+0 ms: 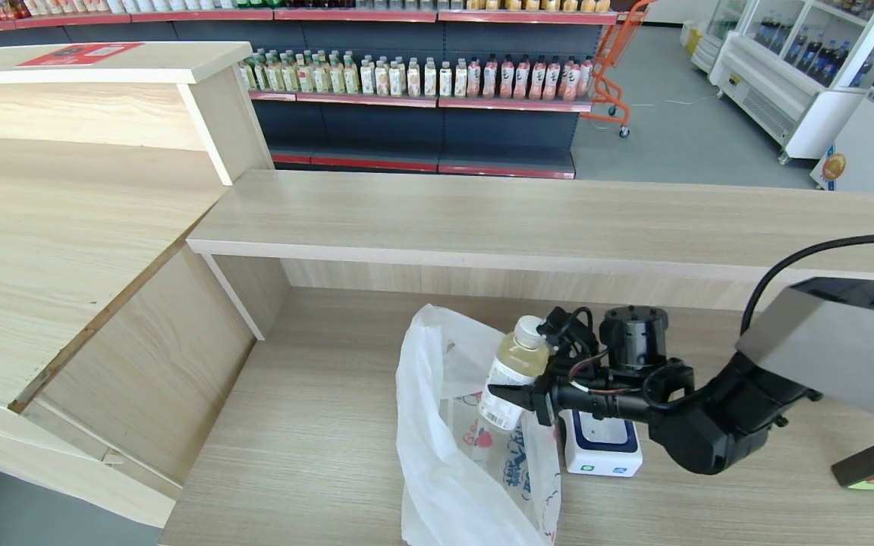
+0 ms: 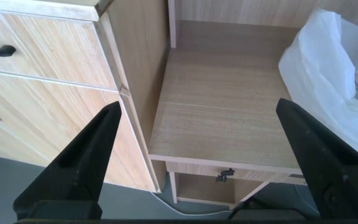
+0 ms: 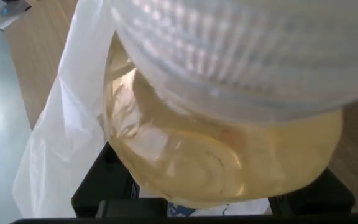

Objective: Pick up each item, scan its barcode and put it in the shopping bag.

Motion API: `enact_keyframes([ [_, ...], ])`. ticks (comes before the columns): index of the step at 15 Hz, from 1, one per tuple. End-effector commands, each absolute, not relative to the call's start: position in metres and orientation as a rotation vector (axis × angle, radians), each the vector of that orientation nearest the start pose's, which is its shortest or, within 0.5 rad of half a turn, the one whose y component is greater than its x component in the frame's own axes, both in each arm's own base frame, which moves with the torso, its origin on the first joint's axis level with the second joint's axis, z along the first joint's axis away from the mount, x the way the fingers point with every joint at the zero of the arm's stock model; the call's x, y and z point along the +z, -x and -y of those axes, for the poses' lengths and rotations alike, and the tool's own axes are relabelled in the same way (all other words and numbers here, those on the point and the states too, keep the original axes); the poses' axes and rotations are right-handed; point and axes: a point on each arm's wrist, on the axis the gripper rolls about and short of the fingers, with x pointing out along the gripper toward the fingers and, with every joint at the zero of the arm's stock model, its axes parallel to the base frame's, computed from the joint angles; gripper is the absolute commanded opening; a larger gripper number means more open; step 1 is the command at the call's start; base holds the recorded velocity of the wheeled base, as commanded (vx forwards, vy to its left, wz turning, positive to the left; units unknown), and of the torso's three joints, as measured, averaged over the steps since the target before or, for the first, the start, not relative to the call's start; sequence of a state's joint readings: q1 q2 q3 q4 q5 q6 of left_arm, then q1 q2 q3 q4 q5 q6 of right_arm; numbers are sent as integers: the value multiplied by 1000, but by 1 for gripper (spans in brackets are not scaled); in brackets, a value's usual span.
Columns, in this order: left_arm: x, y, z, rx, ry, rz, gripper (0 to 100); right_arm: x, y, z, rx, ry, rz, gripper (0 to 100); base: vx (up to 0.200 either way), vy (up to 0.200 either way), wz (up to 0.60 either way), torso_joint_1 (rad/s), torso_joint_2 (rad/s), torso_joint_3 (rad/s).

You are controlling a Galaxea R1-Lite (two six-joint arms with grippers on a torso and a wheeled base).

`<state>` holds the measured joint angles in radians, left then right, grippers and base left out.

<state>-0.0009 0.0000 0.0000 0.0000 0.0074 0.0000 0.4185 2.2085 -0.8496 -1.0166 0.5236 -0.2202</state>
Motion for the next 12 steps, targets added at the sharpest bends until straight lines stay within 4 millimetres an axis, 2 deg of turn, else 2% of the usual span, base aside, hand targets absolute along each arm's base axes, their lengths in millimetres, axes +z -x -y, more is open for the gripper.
enact_keyframes([
  [1,76,23,0,8,0,-2,100,29,-358,-192,980,246,-238,0,0,0,0,0,0,0],
  [3,76,23,0,8,0,-2,100,23,-366,-203,984,284,-207,0,0,0,0,0,0,0],
  [7,76,23,0,8,0,-2,100,6,-369,-204,999,363,-189,0,0,0,0,0,0,0],
  [9,76,23,0,8,0,-2,100,4,-369,-205,1003,376,-185,0,0,0,0,0,0,0],
  [10,76,23,0,8,0,-2,100,6,-368,-205,1004,366,-183,100,0,0,0,0,0,0],
  [12,76,23,0,8,0,-2,100,16,-364,-201,989,288,-216,100,0,0,0,0,0,0],
])
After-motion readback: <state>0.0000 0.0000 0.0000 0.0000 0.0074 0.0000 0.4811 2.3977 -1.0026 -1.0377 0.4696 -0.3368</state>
